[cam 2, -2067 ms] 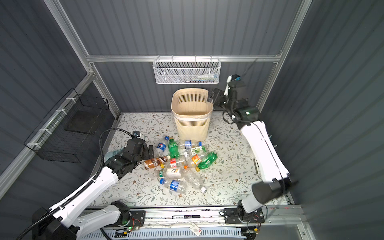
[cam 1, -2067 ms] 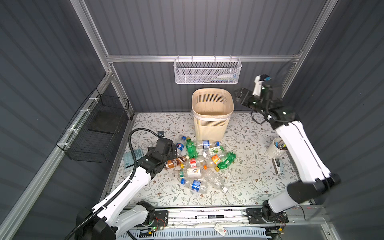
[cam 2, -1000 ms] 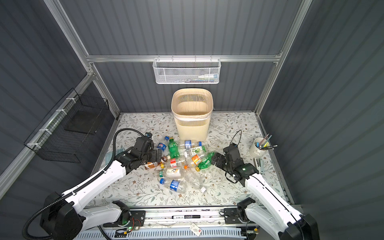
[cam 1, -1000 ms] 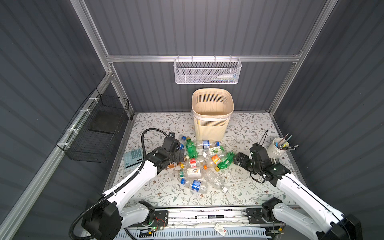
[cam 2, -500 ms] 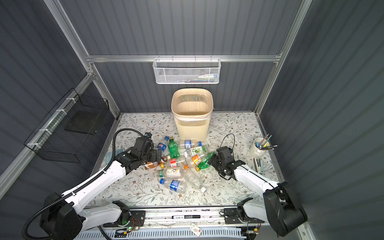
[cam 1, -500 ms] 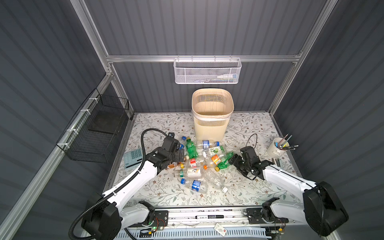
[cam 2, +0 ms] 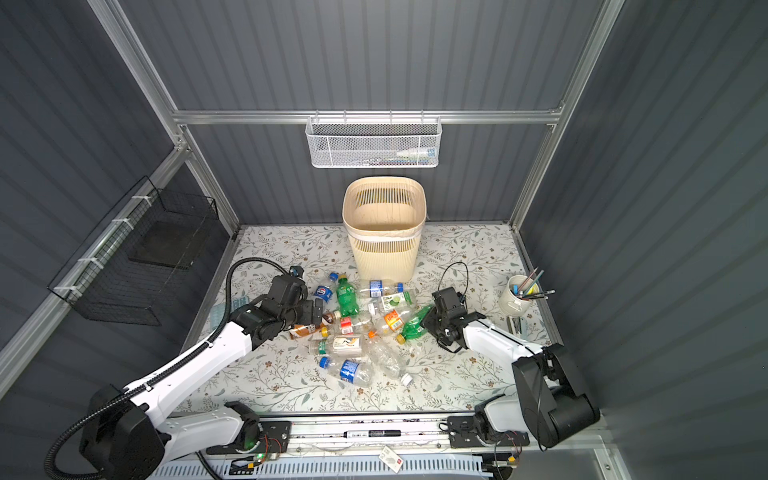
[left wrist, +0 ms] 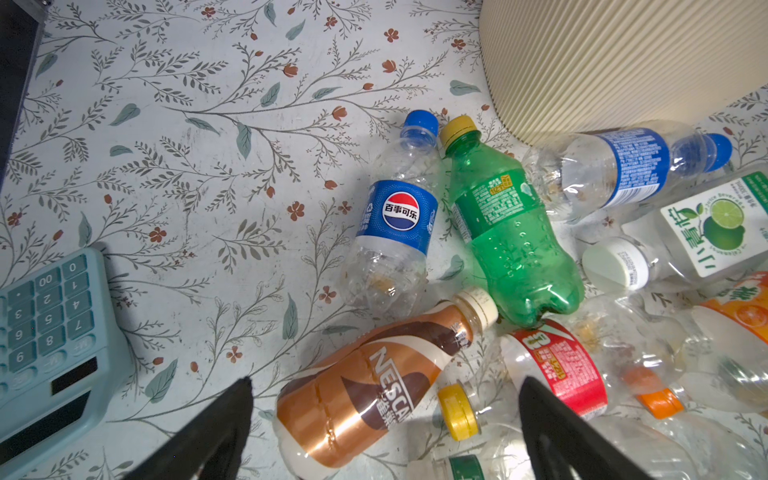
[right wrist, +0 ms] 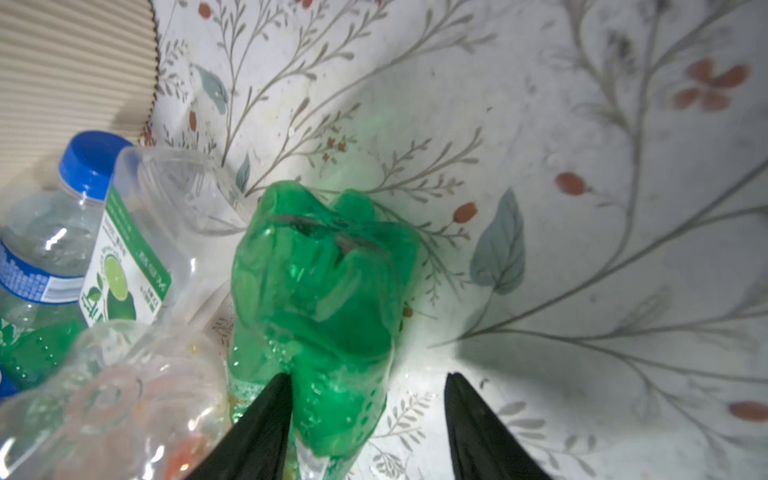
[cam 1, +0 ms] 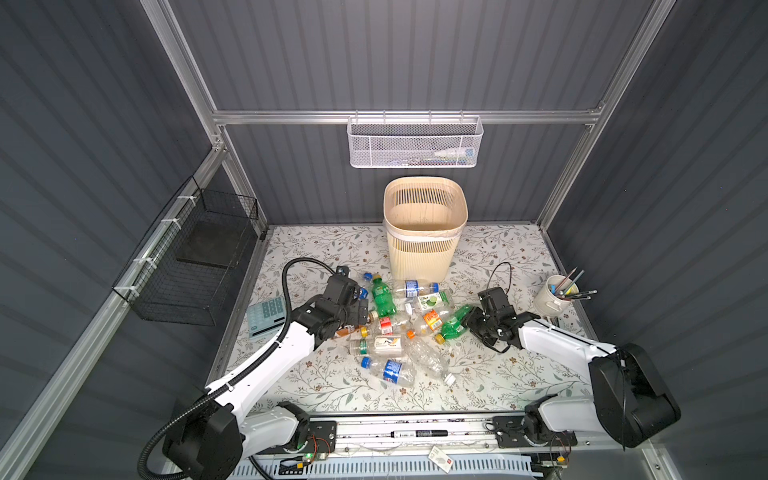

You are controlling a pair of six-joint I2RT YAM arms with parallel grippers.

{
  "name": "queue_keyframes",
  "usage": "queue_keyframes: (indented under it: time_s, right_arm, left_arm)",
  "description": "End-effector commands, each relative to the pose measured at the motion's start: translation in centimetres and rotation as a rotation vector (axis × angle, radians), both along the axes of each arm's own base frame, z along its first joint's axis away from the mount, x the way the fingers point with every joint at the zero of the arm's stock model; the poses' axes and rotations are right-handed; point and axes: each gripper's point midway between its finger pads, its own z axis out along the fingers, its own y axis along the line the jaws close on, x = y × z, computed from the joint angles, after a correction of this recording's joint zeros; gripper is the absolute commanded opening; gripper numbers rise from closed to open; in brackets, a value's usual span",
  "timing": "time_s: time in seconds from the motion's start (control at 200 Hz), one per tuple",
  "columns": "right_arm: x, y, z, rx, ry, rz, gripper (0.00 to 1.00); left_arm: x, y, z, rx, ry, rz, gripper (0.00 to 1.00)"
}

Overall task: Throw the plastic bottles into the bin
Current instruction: 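Reach the right gripper to the green bottle while the left nears the Pepsi bottle, then close the right gripper on the base of the green soda bottle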

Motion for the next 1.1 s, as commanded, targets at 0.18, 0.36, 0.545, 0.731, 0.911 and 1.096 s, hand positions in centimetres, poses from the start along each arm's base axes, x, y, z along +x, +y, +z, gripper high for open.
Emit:
queue_keyframes:
  time_s: [0.18,0.36,0.545,0.731,0.911,1.096]
  right_arm:
    - [-2.5,-4.8,0.3,-0.113,0.033,-0.027,0.57]
    - [-3.2,-6.1,1.9,-0.141,0.021,-0.048,0.63]
    - [-2.0,-4.6,3.9,-0.031,-0.053,-0.083,0.8]
    - [-0.2,-2.8,3.6,-0.022,-0.04,-0.068,0.92]
    - [1.3,-2.2,2.4,-0.06,0.011,-0.065,0.97]
    - [1.5,-2.5,-0.2,-0.118,0.09,-0.053,0.95]
  left_arm:
    - [-0.4,0.3,-0.5,0.01,0.008,0.008,1.0]
    - [-0.4,0.3,-0.6,0.009,0.006,0.011,1.0]
    - [-0.3,0.3,-0.8,0.009,0.009,0.01,1.0]
    - [-0.4,0.3,-0.7,0.008,0.007,0.01,1.0]
    - [-0.6,0.7,-0.7,0.016,0.007,0.019,1.0]
    - [-0.8,0.9,-0.8,0.021,0.007,0.025,1.0]
